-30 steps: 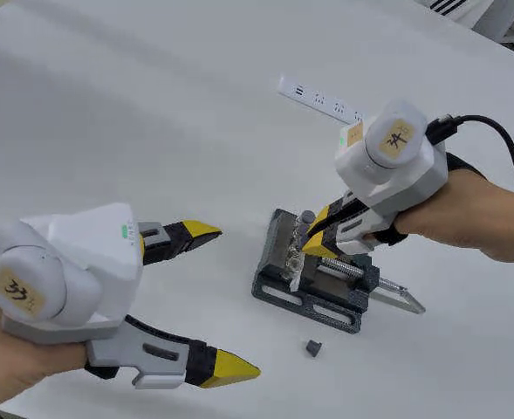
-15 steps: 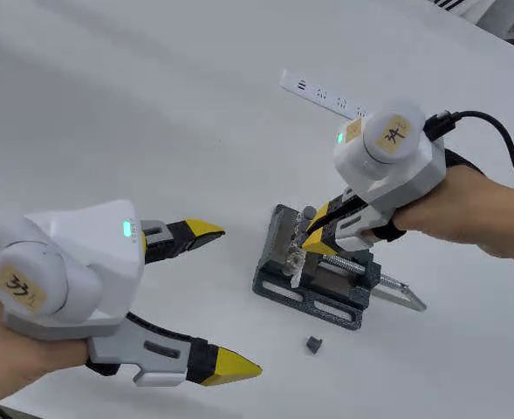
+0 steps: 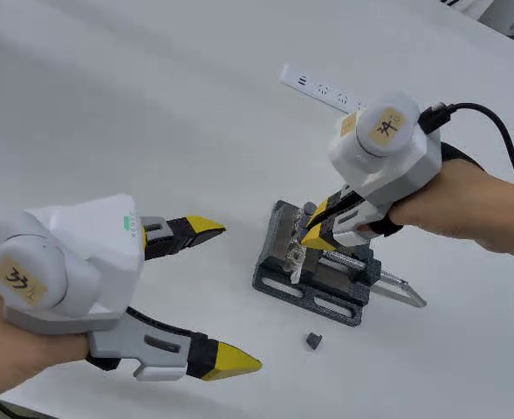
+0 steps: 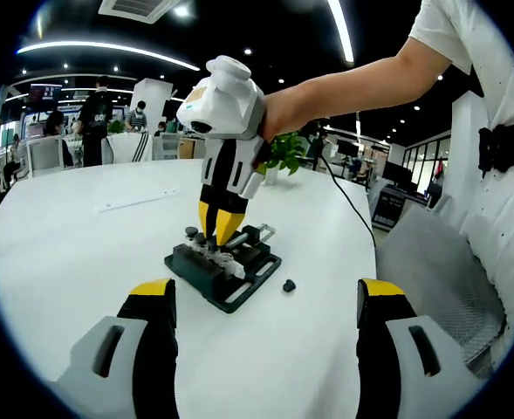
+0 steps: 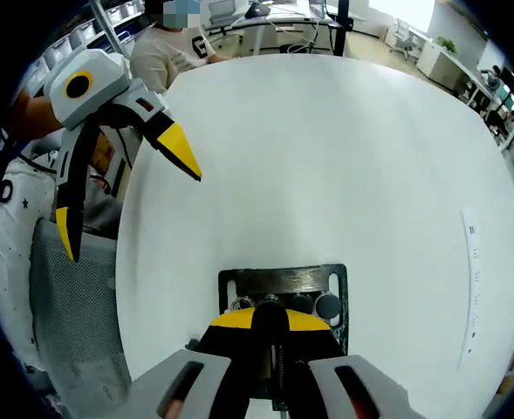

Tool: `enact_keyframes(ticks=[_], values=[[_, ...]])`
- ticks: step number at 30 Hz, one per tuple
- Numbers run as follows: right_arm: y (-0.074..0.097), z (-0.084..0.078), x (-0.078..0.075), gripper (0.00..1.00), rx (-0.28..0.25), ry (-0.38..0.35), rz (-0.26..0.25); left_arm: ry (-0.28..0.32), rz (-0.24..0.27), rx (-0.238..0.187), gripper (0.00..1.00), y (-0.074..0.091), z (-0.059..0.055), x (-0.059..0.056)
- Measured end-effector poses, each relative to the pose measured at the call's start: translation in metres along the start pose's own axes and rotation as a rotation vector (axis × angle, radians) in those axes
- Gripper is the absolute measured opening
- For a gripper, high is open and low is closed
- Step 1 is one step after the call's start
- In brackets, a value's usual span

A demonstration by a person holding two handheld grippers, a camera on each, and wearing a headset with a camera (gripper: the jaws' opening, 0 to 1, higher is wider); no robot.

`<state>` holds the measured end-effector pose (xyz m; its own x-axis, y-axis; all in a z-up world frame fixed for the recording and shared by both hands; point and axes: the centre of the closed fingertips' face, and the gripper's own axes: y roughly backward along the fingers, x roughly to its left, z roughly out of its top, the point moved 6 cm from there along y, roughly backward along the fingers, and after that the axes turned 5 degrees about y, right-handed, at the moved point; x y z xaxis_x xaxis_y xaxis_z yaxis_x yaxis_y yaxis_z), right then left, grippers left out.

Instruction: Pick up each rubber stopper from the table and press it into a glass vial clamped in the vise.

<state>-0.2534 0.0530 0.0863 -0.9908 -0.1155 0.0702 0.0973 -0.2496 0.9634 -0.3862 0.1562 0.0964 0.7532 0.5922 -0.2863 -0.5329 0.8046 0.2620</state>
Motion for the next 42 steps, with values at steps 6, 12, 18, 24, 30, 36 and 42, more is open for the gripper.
enact_keyframes(ticks=[6,12,18,24,30,36,42], values=[[-0.0014,0.0010,-0.0013,0.04,0.009,-0.019,-0.002,0.004,0.001,-0.004,0.84,-0.0010,0.0008,0.0002],[-0.0020,0.0032,0.0005,0.03,0.031,-0.014,-0.025,0.004,-0.001,-0.005,0.84,-0.0020,0.0005,0.0015],[-0.0021,0.0043,-0.0006,0.05,0.048,0.007,-0.035,0.000,-0.007,-0.007,0.83,-0.0029,0.0016,0.0015],[-0.0019,0.0044,0.0001,0.06,0.041,0.026,-0.031,0.002,0.001,-0.002,0.83,0.0015,0.0003,0.0045],[-0.0013,0.0029,0.0000,0.07,0.027,0.019,-0.032,0.003,-0.001,0.001,0.82,0.0011,-0.0001,0.0038],[-0.0010,0.0021,0.0010,0.08,0.017,0.016,-0.032,0.004,-0.008,-0.001,0.81,-0.0016,0.0019,0.0016],[-0.0011,0.0004,0.0019,0.09,0.008,0.010,-0.036,0.003,-0.007,-0.002,0.81,-0.0023,0.0031,0.0004]])
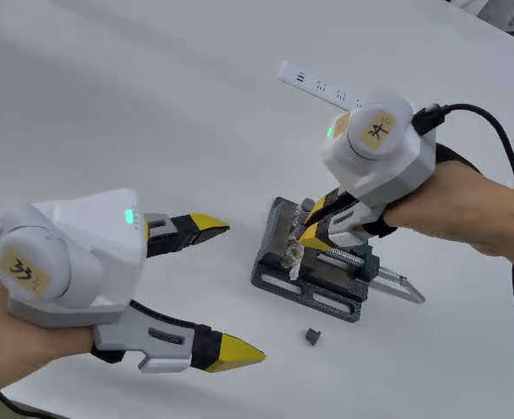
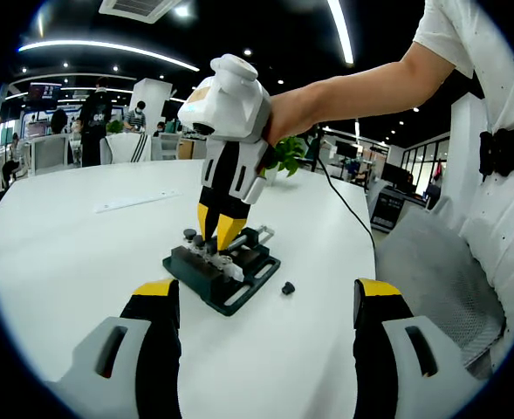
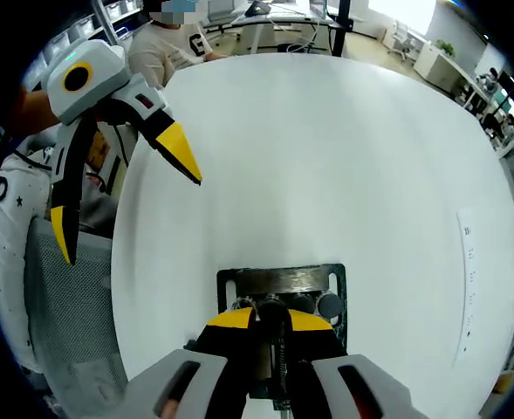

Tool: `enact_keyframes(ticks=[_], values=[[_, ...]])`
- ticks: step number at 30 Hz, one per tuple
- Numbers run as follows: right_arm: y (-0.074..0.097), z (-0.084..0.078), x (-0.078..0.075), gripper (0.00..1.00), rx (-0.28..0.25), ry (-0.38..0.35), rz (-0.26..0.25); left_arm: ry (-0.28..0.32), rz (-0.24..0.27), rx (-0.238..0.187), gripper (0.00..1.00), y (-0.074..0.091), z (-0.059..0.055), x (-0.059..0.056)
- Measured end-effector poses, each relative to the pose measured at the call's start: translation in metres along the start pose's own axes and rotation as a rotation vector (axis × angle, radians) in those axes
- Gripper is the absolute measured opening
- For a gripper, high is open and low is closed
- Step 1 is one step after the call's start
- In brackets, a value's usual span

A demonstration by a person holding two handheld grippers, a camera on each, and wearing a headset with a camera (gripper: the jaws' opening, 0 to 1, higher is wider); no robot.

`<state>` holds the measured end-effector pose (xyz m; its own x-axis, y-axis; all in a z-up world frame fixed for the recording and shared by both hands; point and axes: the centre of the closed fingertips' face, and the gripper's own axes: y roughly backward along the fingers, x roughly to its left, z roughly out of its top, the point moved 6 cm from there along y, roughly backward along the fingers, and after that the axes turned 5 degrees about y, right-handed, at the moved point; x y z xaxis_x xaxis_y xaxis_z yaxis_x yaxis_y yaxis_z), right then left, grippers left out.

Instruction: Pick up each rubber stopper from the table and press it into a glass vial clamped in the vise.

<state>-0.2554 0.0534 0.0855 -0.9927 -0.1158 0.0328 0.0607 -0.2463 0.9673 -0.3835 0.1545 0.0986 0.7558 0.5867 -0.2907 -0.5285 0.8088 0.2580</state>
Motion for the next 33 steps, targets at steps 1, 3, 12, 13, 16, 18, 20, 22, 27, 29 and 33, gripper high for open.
enact_keyframes(ticks=[1,3,12,13,16,18,20,22,27,29,33], values=[[0.000,0.000,0.000,0.09,-0.001,0.000,-0.001,0.004,0.000,0.000,0.81,0.000,0.000,0.000],[0.000,-0.001,0.001,0.09,-0.004,-0.003,-0.001,0.004,-0.001,0.001,0.80,0.000,-0.001,0.000],[0.002,-0.003,0.003,0.09,-0.014,-0.008,-0.009,0.004,-0.007,0.005,0.80,-0.001,-0.002,-0.002],[0.003,-0.003,0.003,0.09,-0.014,-0.008,-0.009,0.002,-0.007,0.004,0.80,-0.001,-0.002,-0.002],[0.006,-0.003,0.003,0.09,-0.021,-0.013,-0.010,0.002,-0.009,0.003,0.80,-0.002,-0.002,-0.002],[0.009,-0.003,0.004,0.09,-0.032,-0.019,-0.013,0.000,-0.011,0.003,0.80,-0.002,-0.001,-0.003],[0.012,-0.003,0.003,0.08,-0.038,-0.017,-0.022,-0.001,-0.012,0.007,0.80,-0.002,-0.002,-0.002],[0.015,-0.003,0.003,0.07,-0.049,-0.026,-0.022,-0.001,-0.013,0.005,0.80,-0.002,-0.002,-0.003],[0.014,-0.002,0.005,0.05,-0.061,-0.030,-0.019,-0.002,-0.016,0.011,0.79,-0.002,-0.003,-0.004],[0.013,-0.002,0.004,0.05,-0.058,-0.024,-0.018,-0.002,-0.017,0.012,0.79,-0.002,-0.002,-0.005],[0.011,-0.002,0.003,0.05,-0.058,-0.026,-0.014,0.001,-0.016,0.008,0.79,-0.001,-0.002,-0.004]])
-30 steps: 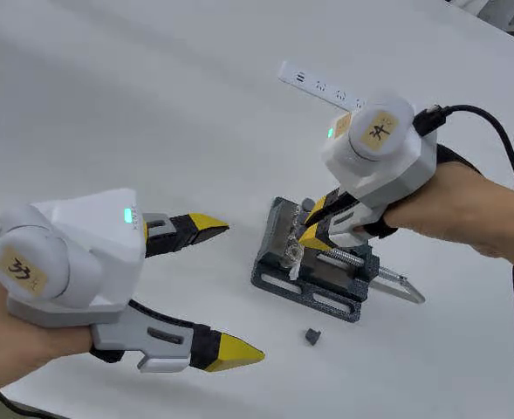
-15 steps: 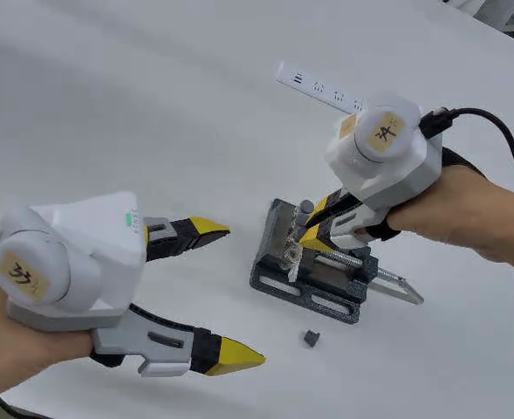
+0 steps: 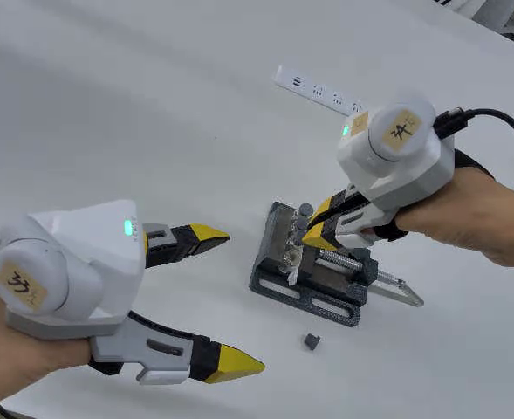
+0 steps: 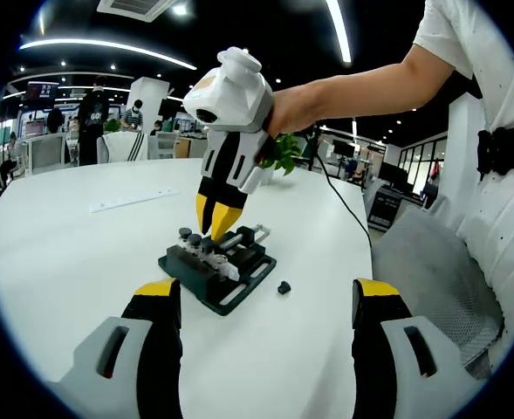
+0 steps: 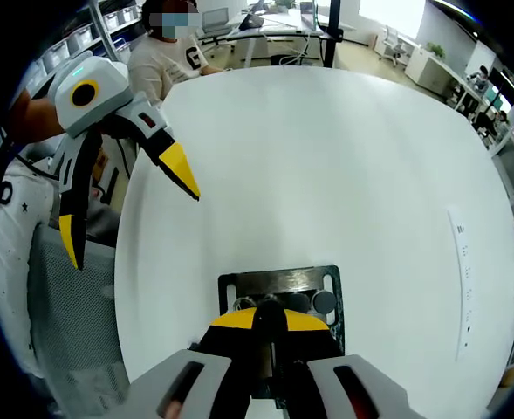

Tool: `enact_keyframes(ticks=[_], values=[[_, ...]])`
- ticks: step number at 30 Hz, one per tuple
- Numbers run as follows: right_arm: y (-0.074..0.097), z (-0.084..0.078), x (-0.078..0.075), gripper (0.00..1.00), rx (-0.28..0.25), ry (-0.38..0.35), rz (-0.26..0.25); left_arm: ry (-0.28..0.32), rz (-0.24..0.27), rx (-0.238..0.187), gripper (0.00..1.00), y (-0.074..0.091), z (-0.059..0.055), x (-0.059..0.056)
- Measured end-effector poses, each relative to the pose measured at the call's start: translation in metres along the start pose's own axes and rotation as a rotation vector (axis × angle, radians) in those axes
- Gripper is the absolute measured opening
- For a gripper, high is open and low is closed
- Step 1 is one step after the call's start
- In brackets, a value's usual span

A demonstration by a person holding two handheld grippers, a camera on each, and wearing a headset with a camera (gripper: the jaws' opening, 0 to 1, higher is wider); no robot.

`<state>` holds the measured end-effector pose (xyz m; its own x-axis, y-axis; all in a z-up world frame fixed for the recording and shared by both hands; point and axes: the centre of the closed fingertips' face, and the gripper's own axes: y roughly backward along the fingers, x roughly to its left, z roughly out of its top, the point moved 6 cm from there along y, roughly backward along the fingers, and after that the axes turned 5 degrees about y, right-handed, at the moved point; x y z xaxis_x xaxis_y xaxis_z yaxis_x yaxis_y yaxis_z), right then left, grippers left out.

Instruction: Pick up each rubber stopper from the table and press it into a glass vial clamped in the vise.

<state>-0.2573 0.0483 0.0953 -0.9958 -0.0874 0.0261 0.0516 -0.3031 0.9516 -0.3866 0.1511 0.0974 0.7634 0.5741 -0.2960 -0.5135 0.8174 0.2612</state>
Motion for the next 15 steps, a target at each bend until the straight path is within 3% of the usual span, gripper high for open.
enact_keyframes(ticks=[15], values=[[-0.0049,0.0010,-0.0014,0.02,0.009,0.010,0.010,0.009,0.001,-0.002,0.78,0.0025,-0.0032,0.0039]])
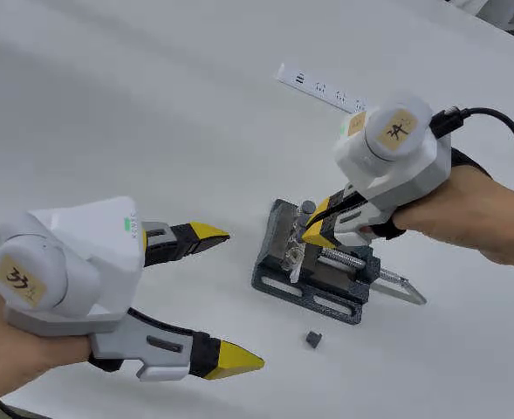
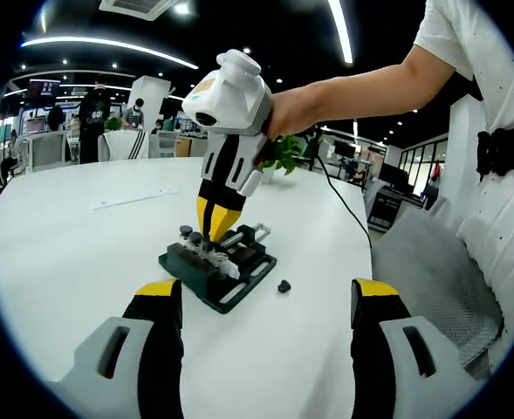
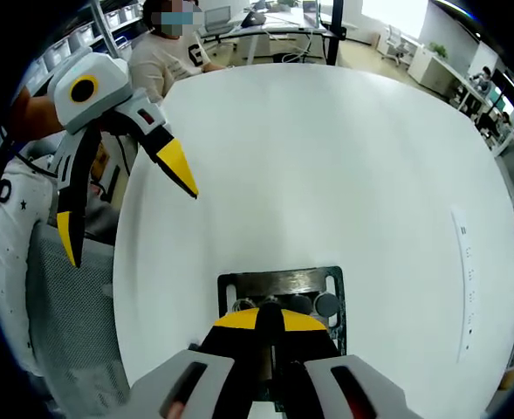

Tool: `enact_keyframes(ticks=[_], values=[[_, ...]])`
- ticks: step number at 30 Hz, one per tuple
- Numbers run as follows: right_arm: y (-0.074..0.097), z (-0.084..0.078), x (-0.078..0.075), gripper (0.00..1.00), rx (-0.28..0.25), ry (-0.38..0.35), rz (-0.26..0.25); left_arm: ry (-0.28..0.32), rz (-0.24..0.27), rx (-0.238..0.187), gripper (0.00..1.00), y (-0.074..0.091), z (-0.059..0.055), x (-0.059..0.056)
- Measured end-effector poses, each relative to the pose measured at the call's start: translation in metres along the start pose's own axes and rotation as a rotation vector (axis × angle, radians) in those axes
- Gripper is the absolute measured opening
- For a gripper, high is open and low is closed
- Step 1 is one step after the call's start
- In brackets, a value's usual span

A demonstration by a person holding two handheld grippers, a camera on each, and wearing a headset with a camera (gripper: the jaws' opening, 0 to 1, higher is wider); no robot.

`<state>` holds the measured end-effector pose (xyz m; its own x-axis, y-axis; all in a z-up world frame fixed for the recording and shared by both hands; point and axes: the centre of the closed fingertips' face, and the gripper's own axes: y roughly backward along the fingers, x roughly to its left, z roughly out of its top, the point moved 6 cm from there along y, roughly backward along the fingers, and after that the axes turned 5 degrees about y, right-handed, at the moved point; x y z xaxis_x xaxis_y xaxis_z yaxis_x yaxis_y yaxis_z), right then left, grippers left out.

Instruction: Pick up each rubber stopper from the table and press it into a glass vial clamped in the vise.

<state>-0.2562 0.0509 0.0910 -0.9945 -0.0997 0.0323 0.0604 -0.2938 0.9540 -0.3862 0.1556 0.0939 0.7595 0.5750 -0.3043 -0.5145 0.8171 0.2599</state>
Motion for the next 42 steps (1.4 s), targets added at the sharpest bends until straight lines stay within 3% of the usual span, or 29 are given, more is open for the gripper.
enact_keyframes(ticks=[14,42], values=[[-0.0015,0.0009,-0.0006,0.02,0.020,0.032,0.006,0.010,0.002,-0.012,0.77,-0.0007,0.0004,0.0018],[-0.0058,0.0049,-0.0036,0.02,0.066,-0.010,0.033,0.007,0.000,-0.031,0.75,-0.0036,0.0041,0.0023]])
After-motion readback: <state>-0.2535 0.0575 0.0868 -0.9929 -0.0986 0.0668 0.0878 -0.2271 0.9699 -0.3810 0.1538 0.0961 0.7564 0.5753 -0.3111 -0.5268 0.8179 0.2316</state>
